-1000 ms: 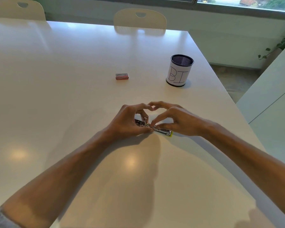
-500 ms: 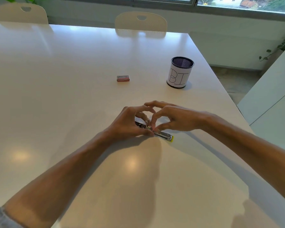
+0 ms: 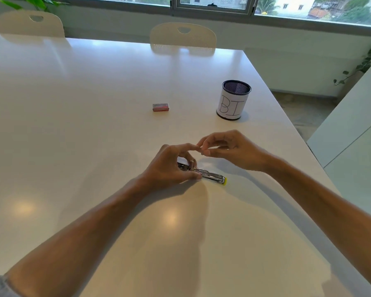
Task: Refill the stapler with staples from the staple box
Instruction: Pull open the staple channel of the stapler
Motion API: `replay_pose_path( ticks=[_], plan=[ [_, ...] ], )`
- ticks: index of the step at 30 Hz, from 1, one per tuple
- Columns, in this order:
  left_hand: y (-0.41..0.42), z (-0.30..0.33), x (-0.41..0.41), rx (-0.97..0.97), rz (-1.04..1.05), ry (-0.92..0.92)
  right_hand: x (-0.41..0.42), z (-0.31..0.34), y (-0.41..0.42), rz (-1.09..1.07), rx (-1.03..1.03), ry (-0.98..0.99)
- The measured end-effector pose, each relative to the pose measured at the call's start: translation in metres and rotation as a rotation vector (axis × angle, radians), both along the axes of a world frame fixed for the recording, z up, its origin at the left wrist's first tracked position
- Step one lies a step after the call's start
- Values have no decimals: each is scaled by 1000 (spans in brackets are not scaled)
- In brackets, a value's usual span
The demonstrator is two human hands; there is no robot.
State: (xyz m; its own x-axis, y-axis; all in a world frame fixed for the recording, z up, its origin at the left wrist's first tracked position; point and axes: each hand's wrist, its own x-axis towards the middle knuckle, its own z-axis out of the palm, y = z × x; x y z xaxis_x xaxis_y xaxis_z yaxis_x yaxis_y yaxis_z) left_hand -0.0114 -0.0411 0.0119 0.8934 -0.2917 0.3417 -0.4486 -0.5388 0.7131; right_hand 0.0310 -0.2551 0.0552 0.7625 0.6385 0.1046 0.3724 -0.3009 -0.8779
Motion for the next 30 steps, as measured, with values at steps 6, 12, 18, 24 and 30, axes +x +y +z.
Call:
replay_pose_path(
  ticks=[6, 12, 18, 24, 30],
  plan=[
    [0, 1, 2, 30, 124, 17, 10, -7, -9, -235, 204, -18],
    [-1, -1, 1, 16, 160, 78, 36, 14, -22, -463, 288, -135],
    [-4, -1, -2, -25, 200, 94, 87, 39, -39, -681, 146, -378],
    [-4, -4, -1, -8, 207, 98, 131, 51, -48, -788, -50, -519],
    [-6, -8, 0, -20, 233, 110, 151, 50, -44, -827, -207, -479]
  ],
)
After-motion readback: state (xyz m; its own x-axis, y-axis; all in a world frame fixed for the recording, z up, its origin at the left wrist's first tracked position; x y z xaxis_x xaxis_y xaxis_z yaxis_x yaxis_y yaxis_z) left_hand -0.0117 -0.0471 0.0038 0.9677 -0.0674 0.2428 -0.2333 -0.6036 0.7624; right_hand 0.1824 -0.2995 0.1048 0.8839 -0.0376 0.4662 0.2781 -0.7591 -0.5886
